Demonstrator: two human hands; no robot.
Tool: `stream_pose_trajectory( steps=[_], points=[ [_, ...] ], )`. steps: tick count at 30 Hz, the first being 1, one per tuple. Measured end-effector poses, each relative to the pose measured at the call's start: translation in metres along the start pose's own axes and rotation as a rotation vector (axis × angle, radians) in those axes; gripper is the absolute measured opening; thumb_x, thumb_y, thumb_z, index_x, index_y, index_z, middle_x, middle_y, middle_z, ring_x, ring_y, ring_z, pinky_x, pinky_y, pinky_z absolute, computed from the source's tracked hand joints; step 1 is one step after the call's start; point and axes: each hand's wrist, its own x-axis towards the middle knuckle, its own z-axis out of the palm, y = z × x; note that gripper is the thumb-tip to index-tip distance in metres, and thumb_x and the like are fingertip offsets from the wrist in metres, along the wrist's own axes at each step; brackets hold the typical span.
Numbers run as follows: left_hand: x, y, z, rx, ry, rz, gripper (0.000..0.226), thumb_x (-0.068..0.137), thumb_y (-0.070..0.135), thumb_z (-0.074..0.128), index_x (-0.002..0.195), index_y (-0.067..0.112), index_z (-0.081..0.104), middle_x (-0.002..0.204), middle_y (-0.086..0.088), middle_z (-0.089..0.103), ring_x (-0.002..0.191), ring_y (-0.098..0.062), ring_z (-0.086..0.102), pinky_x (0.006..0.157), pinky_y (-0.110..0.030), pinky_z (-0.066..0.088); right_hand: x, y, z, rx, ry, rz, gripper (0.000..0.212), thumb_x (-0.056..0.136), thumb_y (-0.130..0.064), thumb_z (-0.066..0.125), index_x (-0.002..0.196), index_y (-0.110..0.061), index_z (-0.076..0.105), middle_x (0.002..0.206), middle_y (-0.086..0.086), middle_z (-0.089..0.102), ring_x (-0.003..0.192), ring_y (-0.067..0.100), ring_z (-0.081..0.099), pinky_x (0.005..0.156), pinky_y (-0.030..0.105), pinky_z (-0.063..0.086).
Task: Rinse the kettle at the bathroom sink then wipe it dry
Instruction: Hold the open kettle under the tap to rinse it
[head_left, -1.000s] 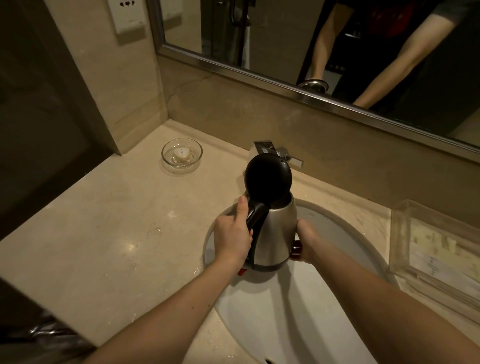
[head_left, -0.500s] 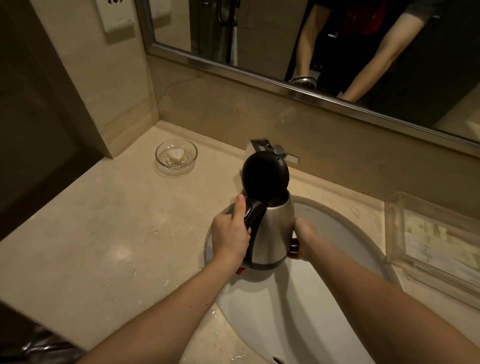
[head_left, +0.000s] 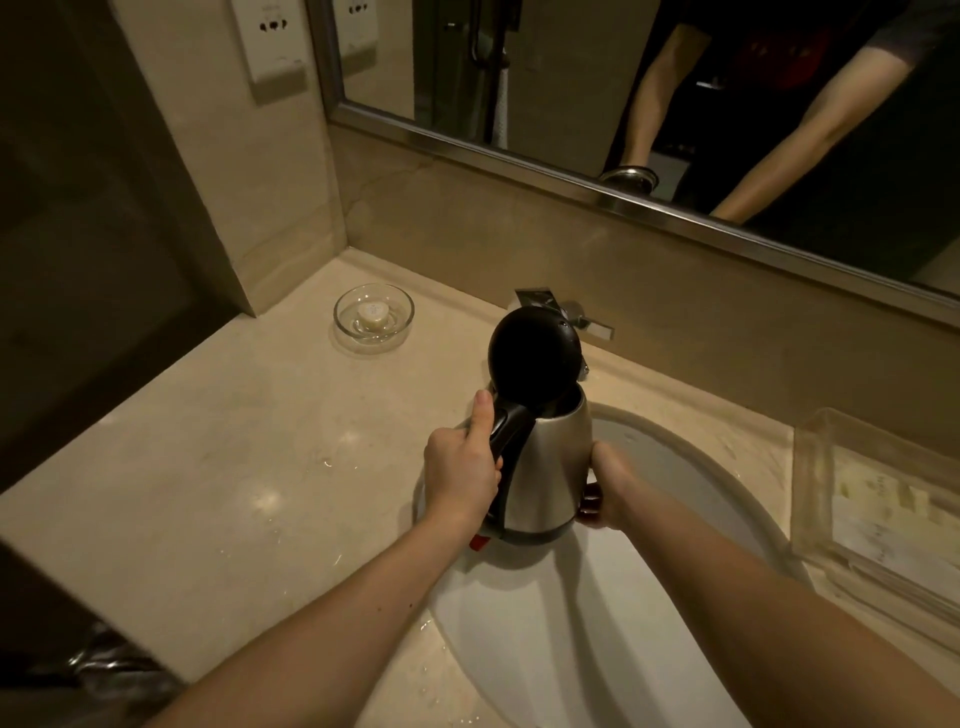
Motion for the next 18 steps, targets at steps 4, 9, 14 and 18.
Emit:
stream_pose_trajectory(
  steps=[4,9,14,18],
  points=[
    [-0.002,0.002,0.004,-0.003,0.02,0.001,0.06,0.094,0.058,0.043,0.053,0.015,0.05,0.048,-0.004,0.047,0.038,-0.014,0.043,0.042,-0.024,0.032,0.003,-0.003,-0.003,-0.017,-0.043,0.008,0.035,0.094,-0.032,0.048,0.118,-0.007,0.05,0.119,0.021,0.054,0.104,0.035,0.053,0.069,0.042,0.046],
    [-0.002,0.004,0.009,-0.027,0.037,0.008,0.058,0.095,0.054,0.044,0.051,0.017,0.051,0.047,-0.003,0.047,0.035,-0.013,0.044,0.038,-0.022,0.031,0.004,-0.003,-0.007,-0.022,-0.074,0.028,0.039,0.093,-0.035,0.047,0.121,-0.008,0.05,0.119,0.021,0.055,0.101,0.034,0.054,0.066,0.042,0.047],
    [-0.006,0.0,0.012,0.014,0.038,0.003,0.059,0.095,0.056,0.041,0.056,0.013,0.052,0.048,-0.004,0.048,0.035,-0.012,0.044,0.039,-0.023,0.033,0.004,-0.004,-0.012,-0.05,-0.102,0.031,0.041,0.093,-0.036,0.048,0.124,-0.009,0.049,0.122,0.021,0.054,0.107,0.037,0.054,0.059,0.04,0.047],
    [-0.008,0.001,0.015,0.014,0.051,0.006,0.06,0.095,0.056,0.041,0.056,0.011,0.052,0.047,-0.004,0.048,0.036,-0.012,0.045,0.039,-0.024,0.034,0.004,-0.005,-0.013,-0.05,-0.103,0.025,0.04,0.093,-0.035,0.05,0.123,-0.009,0.049,0.12,0.021,0.054,0.105,0.036,0.054,0.056,0.039,0.046]
  ],
)
